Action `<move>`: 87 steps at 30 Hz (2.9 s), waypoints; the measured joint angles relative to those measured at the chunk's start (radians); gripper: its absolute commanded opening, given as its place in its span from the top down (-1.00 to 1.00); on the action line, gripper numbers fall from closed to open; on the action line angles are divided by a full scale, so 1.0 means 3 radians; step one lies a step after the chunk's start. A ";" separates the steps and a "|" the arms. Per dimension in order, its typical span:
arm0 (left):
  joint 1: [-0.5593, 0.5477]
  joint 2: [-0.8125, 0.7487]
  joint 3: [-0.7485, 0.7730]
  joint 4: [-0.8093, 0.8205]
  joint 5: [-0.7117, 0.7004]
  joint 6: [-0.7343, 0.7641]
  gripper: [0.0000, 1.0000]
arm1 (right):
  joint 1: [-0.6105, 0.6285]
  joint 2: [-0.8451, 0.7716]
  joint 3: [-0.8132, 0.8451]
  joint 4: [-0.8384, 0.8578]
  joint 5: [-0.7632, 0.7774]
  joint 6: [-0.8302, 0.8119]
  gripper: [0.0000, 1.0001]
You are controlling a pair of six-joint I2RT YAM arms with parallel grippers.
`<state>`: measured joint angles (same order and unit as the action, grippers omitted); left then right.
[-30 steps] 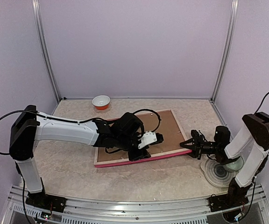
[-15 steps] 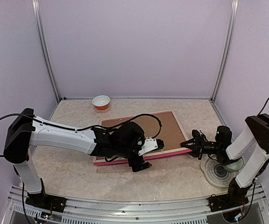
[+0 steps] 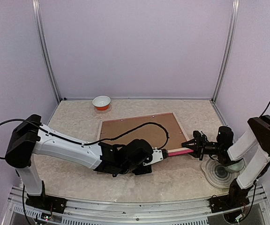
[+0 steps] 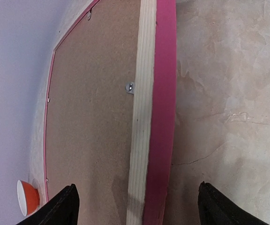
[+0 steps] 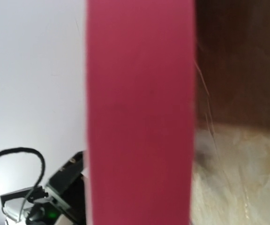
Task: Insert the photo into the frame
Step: Pass from the left arm to the right, then pass from the right arm to the left, then turn over the photo frame.
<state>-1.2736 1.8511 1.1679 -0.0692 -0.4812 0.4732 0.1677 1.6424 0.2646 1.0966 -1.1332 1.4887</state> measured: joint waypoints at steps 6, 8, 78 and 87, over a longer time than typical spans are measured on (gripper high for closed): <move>-0.0081 0.0151 -0.0081 0.0156 -0.0463 0.0207 -0.28 | 0.0000 -0.0004 0.0000 0.0001 0.0001 0.0070 0.56; -0.0103 0.0181 -0.0107 0.0211 -0.0586 0.0286 -0.15 | 0.0000 -0.0004 0.0000 0.0009 0.0001 0.0109 0.56; -0.0011 -0.0020 0.1208 -0.1094 -0.0478 0.0404 1.00 | -0.0132 -0.2785 0.1726 -0.4946 0.2403 -0.3234 -0.98; 0.0052 -0.0022 0.1428 -0.1324 -0.0290 0.0267 1.00 | -0.0132 -0.2801 0.1672 -0.4959 0.2547 -0.3243 -0.98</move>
<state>-1.2579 1.8446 1.5963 -0.4664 -0.5682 0.5533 0.1280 0.8021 0.7662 -0.3912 -0.3691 0.5159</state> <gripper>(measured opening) 0.217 0.992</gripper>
